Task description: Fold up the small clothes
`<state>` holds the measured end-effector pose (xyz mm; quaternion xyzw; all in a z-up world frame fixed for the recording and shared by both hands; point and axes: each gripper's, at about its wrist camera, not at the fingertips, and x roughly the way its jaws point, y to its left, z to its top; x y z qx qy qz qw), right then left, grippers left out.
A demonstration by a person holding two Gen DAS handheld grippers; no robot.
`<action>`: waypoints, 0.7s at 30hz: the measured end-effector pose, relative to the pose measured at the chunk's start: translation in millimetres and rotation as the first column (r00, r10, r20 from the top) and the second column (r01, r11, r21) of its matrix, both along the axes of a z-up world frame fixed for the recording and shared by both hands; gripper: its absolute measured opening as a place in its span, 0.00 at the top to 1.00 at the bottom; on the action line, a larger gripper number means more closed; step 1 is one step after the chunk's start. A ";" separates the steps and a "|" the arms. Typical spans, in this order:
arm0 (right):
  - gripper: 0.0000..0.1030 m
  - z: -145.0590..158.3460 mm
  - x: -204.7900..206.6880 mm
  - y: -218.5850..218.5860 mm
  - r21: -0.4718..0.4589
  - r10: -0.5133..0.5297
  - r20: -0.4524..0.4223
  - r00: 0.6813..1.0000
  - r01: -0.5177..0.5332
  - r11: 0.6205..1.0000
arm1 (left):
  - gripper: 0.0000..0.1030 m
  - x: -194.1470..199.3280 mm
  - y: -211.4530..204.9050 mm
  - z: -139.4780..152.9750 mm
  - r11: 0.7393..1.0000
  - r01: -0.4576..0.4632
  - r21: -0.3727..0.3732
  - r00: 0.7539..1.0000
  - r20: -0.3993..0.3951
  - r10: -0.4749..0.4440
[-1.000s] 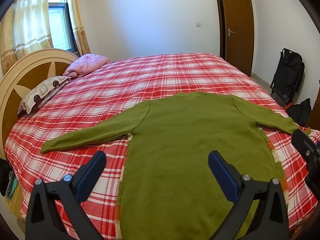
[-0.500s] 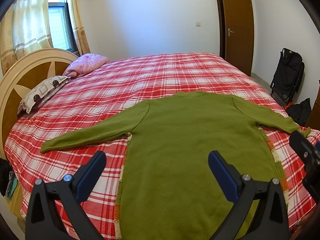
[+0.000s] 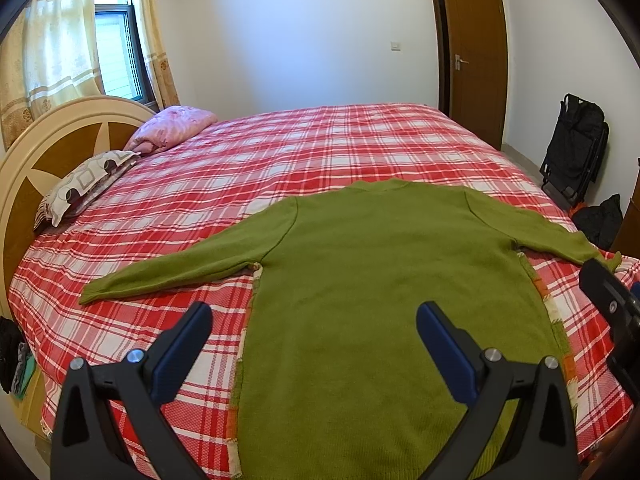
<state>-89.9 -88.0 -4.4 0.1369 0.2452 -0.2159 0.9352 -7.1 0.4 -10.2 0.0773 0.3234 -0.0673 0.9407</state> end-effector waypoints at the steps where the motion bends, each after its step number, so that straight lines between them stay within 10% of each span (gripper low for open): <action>1: 0.01 0.5 -0.1 0.1 -0.001 -0.001 -0.001 1.000 0.001 1.000 | 0.00 0.0 -0.2 -0.2 1.000 -0.001 0.001 1.000 -0.001 0.001; 21: 0.01 -39.2 28.6 -60.2 0.081 -0.015 -0.080 0.997 0.021 0.997 | 0.00 23.2 -19.9 -26.2 0.999 0.030 0.028 0.998 -0.062 -0.028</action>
